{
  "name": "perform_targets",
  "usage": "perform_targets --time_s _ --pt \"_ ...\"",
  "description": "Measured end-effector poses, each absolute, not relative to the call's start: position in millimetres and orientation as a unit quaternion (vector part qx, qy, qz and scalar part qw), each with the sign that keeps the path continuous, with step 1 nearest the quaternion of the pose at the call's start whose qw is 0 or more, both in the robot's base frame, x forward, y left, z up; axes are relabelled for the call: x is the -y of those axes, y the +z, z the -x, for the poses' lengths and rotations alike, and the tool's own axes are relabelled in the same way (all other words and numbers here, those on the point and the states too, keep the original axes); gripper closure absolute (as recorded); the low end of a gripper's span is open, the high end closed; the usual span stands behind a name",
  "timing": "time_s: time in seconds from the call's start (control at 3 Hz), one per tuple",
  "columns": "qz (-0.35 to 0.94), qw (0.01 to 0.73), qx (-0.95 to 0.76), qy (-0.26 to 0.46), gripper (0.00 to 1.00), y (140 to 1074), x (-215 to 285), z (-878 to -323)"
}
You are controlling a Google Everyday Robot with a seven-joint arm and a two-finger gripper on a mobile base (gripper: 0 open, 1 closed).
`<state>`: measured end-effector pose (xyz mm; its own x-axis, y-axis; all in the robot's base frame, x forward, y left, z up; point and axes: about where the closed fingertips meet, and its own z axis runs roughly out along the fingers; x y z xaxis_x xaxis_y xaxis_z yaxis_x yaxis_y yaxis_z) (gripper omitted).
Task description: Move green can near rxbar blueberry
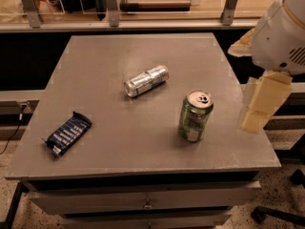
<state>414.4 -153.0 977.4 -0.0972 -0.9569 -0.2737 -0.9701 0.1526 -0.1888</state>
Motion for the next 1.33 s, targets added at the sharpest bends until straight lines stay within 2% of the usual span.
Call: perform_targets --time_s 0.67,1.33 --pt "0.66 0.172 -0.731 0.025 0.0 978.4 141.0 -412.0" --pt "0.699 0.142 -0.701 0.009 0.0 952.3 114.9 -435.8"
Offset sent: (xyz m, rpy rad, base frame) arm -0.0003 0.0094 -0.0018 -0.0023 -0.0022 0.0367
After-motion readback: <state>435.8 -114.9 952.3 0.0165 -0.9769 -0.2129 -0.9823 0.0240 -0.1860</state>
